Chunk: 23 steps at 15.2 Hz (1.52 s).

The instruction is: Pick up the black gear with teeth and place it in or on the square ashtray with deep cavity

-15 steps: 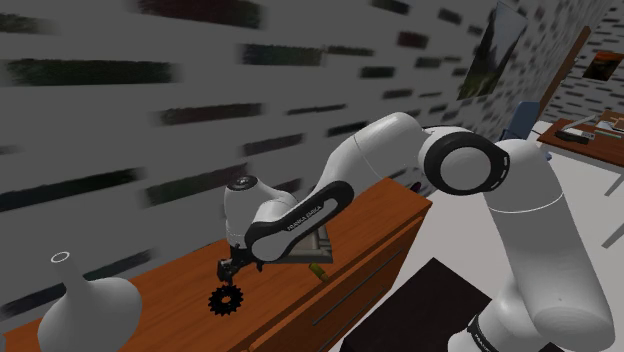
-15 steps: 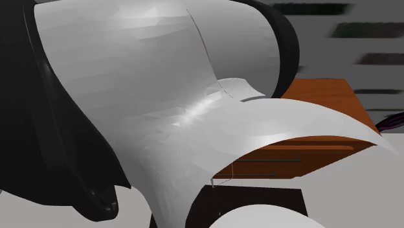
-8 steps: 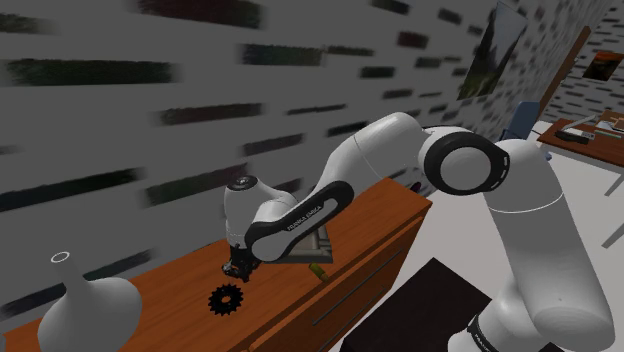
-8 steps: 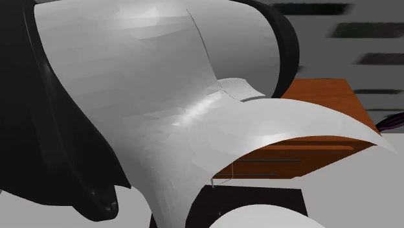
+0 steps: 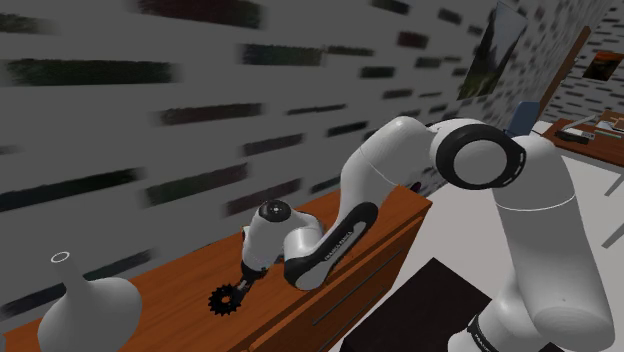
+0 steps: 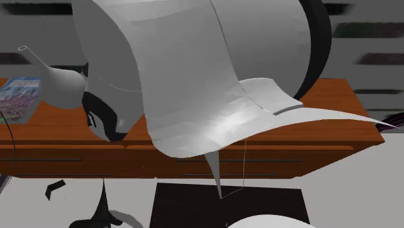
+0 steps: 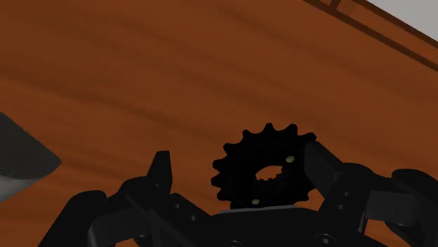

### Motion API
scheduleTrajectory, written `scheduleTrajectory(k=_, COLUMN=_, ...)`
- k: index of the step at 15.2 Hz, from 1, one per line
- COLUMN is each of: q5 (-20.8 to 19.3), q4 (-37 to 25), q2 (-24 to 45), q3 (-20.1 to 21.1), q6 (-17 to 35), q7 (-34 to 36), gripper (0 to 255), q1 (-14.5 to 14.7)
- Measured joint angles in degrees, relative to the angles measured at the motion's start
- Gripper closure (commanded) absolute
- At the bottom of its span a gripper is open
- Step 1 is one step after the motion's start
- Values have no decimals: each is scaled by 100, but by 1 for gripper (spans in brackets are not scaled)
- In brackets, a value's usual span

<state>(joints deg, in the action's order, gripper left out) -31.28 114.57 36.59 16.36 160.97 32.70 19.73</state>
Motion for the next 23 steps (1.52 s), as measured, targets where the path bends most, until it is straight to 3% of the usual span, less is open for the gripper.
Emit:
scheduleTrajectory(k=2, q5=-568, q4=300, q2=33, q3=-179, q6=832, q7=-284, gripper=0, q1=105)
scheduleTrajectory(k=4, q5=-748, q4=276, q2=168, q3=-293, q6=1088, q7=-339, gripper=0, q1=184)
scheduleTrajectory(k=8, q5=-855, q4=48, q2=481, q3=-468, q6=1249, q7=-298, gripper=0, q1=345)
scheduleTrajectory(k=15, q5=-866, q4=-21, q2=558, q3=-496, q6=1267, q7=-298, gripper=0, q1=369)
scheduleTrajectory(k=16, q5=-866, q4=-21, q2=558, q3=-496, q6=1267, q7=-298, gripper=255, q1=369)
scheduleTrajectory(k=23, q5=-864, q4=-31, q2=565, q3=-494, q6=1262, q7=-300, gripper=255, q1=370)
